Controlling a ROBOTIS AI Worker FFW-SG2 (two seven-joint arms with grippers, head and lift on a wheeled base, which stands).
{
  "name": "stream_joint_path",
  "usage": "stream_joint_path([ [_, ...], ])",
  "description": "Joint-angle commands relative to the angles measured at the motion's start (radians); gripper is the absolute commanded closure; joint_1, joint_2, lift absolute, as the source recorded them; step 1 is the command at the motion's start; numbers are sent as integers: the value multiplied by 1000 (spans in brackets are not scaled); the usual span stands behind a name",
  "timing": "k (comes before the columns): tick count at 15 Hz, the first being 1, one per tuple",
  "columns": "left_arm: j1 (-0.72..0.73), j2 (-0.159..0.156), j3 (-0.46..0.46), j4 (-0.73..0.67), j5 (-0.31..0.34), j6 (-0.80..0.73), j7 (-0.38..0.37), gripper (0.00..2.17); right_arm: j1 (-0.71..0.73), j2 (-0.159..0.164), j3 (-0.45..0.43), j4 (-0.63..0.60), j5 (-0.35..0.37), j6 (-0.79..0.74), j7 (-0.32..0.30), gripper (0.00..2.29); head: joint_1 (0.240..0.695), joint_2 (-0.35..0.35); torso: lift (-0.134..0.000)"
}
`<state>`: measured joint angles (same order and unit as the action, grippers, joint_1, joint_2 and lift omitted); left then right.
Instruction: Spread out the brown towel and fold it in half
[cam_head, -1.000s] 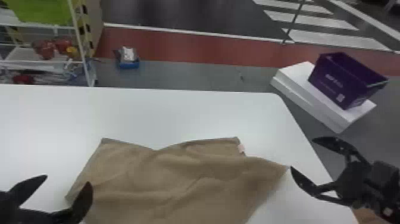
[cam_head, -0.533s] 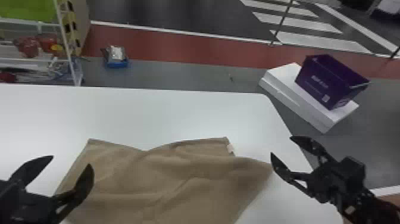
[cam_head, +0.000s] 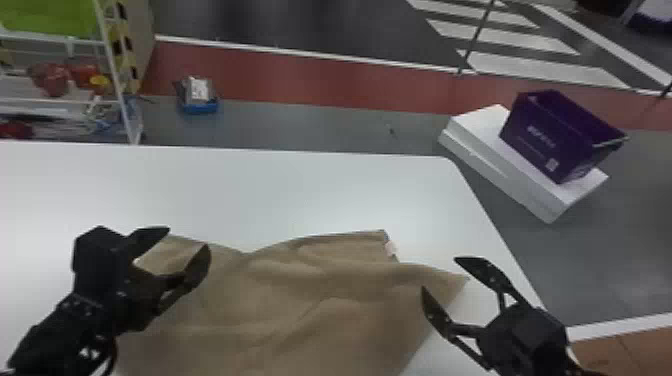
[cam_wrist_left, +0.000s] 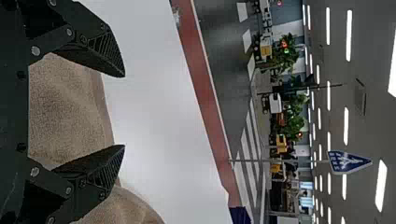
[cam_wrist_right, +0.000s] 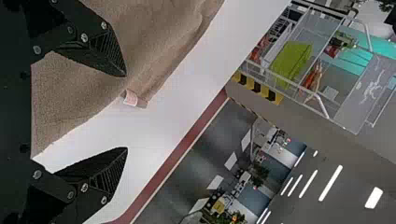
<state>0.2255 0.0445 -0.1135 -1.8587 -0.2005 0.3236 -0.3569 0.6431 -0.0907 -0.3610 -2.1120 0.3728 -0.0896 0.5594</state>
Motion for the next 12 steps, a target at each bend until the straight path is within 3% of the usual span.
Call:
stream_joint_path([
  [1,-74,1,5,73,-8,35,-1,414,27,2,31,-22,35,-12,-16,380,695,-249,-123],
  [7,-144,6,78,98,-22,225,-30,417,24,-3,71,-31,98,-15,-41,380,695,-162,-123],
  [12,-187,14,80,142,-23,231,-36,545,3,-9,76,-22,109,-12,-41,380,695,-112,-123],
])
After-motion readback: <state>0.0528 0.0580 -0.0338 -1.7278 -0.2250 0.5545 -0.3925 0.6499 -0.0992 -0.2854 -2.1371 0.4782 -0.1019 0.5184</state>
